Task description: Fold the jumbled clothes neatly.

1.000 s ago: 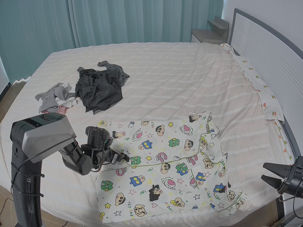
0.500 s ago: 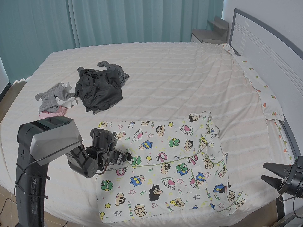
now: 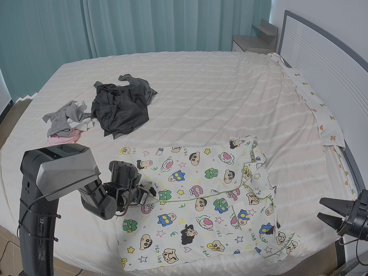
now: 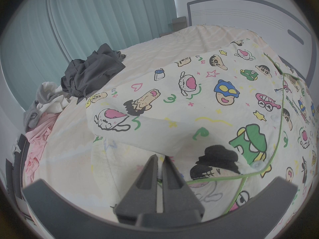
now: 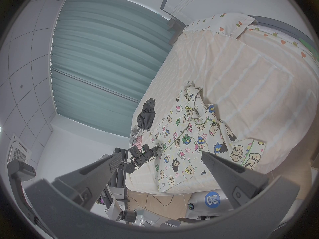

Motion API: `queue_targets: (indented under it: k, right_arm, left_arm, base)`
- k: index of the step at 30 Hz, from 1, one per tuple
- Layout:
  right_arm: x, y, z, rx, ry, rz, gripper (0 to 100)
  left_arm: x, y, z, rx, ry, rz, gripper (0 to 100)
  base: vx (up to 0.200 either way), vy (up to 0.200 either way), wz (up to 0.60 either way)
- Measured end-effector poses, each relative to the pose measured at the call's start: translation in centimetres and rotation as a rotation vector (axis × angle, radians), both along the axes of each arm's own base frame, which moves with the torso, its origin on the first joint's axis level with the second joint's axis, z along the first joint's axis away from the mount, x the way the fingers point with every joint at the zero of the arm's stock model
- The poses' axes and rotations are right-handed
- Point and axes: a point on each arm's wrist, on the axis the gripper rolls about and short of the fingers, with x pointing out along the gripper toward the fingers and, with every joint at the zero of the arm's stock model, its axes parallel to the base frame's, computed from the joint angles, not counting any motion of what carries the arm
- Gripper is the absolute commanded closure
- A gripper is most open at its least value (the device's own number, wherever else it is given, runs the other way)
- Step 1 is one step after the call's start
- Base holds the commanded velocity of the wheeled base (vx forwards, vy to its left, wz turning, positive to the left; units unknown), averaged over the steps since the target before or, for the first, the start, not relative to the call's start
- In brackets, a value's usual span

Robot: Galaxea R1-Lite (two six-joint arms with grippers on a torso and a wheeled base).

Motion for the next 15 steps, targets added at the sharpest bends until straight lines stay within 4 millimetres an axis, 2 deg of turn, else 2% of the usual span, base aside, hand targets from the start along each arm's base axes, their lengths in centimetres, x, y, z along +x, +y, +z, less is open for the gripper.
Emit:
queue_targets:
  k: [8, 15]
  right_arm:
    - [0.0, 0.0, 0.0, 0.0, 0.0, 0.0, 0]
    - [0.0, 0.0, 0.0, 0.0, 0.0, 0.0, 0]
  left_arm:
    - [-0.5, 0.4, 1.2, -0.003, -0.009, 0.005, 100]
    - [-1.9, 2.2, 2.5, 0.009, 0.013, 0.028, 100]
  base:
    - [0.0, 0.0, 0.0]
    - [0.0, 0.0, 0.0]
